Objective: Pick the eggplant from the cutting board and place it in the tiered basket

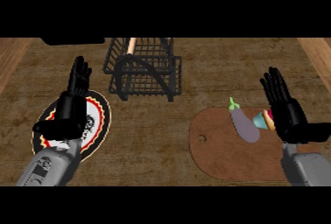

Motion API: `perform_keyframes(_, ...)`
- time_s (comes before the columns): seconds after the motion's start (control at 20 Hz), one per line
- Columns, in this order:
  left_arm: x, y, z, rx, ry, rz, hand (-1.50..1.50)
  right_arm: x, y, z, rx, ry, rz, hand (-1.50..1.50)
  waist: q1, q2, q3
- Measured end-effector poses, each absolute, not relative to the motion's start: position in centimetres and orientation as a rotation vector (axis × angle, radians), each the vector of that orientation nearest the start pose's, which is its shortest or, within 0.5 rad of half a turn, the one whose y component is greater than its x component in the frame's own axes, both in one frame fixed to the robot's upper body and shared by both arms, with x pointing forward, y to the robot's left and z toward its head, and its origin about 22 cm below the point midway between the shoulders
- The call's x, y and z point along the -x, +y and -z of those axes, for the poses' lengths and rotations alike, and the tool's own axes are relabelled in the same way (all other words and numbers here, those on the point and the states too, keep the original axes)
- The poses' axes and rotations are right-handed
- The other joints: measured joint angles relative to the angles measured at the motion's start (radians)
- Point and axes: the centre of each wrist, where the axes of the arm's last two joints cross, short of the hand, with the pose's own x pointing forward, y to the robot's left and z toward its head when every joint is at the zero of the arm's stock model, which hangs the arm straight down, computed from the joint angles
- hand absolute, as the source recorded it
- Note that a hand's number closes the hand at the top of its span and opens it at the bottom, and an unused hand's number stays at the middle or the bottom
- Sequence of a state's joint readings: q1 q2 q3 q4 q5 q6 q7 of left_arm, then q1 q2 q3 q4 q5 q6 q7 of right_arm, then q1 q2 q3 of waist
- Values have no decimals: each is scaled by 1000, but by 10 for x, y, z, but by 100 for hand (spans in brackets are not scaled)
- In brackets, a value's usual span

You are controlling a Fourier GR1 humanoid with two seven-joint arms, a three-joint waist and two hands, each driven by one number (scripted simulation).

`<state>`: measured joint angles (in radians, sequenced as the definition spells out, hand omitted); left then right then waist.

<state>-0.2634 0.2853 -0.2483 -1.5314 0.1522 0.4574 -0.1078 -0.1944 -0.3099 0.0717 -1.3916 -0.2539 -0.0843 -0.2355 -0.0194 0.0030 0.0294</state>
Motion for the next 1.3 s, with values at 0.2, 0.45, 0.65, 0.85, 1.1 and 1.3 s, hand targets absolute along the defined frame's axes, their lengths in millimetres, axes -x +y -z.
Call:
perform_keyframes(0.2,-290,210,-51,-135,-1755,67,0,-301,-289,-37,-8,-1677,-166,150,18,0,-19)
perform_keyframes(0.45,-280,208,-28,-7,-1549,121,0,-309,-338,-50,268,-1439,-248,-150,23,9,-31)
perform_keyframes(0.65,-281,219,-27,65,-1452,132,0,-312,-342,-53,357,-1358,-268,-150,22,2,-30)
perform_keyframes(0.85,-283,220,-24,94,-1409,143,0,-318,-329,-78,330,-1312,-471,-150,19,-2,-31)
perform_keyframes(1.1,-285,221,-24,106,-1392,156,0,-331,-309,-126,425,-1172,-743,-150,27,-5,-32)
perform_keyframes(1.3,-284,224,-22,106,-1387,157,0,-335,-286,-158,585,-1019,-946,-150,34,-7,-34)
